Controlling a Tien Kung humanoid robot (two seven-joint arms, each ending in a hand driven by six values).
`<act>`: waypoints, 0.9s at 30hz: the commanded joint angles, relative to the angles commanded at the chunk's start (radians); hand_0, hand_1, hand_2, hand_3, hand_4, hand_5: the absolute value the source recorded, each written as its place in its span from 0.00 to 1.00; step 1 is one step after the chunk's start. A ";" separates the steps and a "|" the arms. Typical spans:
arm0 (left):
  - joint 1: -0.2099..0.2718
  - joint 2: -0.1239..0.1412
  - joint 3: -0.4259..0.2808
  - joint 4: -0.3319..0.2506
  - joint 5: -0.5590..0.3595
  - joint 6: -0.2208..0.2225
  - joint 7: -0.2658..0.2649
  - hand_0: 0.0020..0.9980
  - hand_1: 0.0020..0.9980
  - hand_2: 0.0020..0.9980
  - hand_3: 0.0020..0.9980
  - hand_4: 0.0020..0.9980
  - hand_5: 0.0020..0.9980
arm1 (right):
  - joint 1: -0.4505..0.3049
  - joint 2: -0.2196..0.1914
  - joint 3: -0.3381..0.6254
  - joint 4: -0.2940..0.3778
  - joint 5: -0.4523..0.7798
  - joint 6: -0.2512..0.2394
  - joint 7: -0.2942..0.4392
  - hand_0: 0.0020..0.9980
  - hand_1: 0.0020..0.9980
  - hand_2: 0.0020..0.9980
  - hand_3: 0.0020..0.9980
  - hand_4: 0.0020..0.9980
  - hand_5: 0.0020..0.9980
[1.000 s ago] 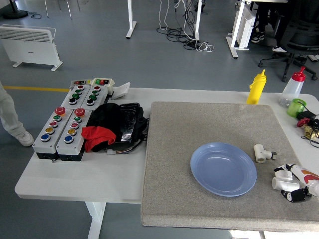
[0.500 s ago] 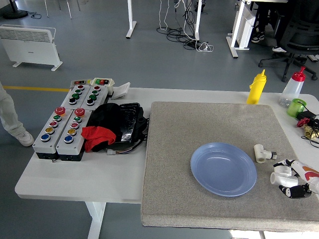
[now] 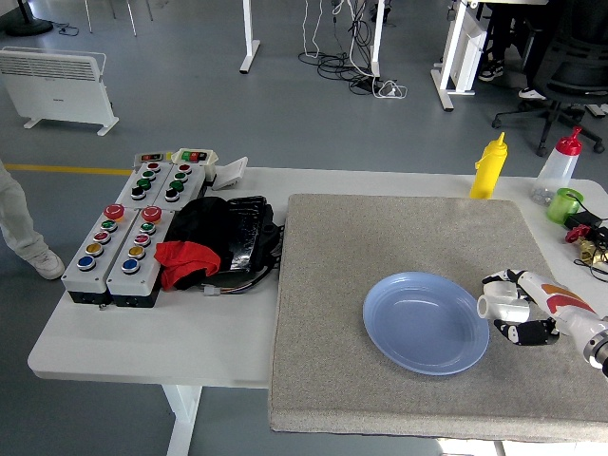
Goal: Pick pipe place plate twice
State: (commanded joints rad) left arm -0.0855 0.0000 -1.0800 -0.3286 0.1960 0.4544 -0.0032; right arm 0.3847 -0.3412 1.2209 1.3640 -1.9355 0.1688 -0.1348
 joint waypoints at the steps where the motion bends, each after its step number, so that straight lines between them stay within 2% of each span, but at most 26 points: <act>1: 0.001 0.000 0.001 0.000 -0.002 0.000 -0.001 0.63 0.64 0.66 0.72 0.51 1.00 | 0.022 0.004 -0.022 -0.012 0.005 0.002 0.001 0.56 0.60 0.59 0.58 0.51 0.00; 3: 0.001 0.000 0.003 0.000 -0.005 0.001 -0.002 0.63 0.64 0.66 0.72 0.51 1.00 | 0.049 0.008 -0.049 -0.025 0.010 0.004 0.003 0.56 0.60 0.59 0.58 0.51 0.00; 11: -0.007 0.000 0.016 0.002 -0.026 0.000 -0.010 0.63 0.64 0.66 0.72 0.51 1.00 | 0.223 0.050 -0.208 -0.170 0.041 0.010 0.028 0.59 0.62 0.62 0.60 0.49 0.00; 16: -0.014 0.000 0.018 0.003 -0.030 0.003 -0.013 0.63 0.64 0.66 0.72 0.51 1.00 | 0.291 0.075 -0.274 -0.259 0.042 0.007 0.035 0.59 0.62 0.62 0.60 0.49 0.00; 17: -0.015 0.000 0.018 0.003 -0.032 0.004 -0.014 0.63 0.64 0.66 0.72 0.51 1.00 | 0.301 0.080 -0.287 -0.275 0.040 0.007 0.036 0.65 0.68 0.72 0.71 0.52 0.00; 22: -0.018 0.000 0.020 0.002 -0.035 0.006 -0.015 0.63 0.64 0.66 0.72 0.51 1.00 | 0.332 0.100 -0.330 -0.327 0.022 0.010 0.031 0.65 0.68 0.72 0.71 0.52 0.00; 23: -0.018 0.000 0.020 0.002 -0.035 0.006 -0.015 0.63 0.63 0.66 0.72 0.51 1.00 | 0.336 0.102 -0.336 -0.333 0.020 0.009 0.031 0.82 0.81 0.90 0.85 0.61 0.00; 27: -0.019 0.000 0.019 0.002 -0.033 0.007 -0.013 0.63 0.63 0.66 0.72 0.51 1.00 | 0.351 0.110 -0.363 -0.359 0.001 -0.006 0.027 0.82 0.81 0.90 0.85 0.61 0.00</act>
State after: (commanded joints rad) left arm -0.1041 0.0000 -1.0608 -0.3265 0.1634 0.4616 -0.0165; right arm 0.7356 -0.2314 0.8577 1.0049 -1.9341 0.1631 -0.1079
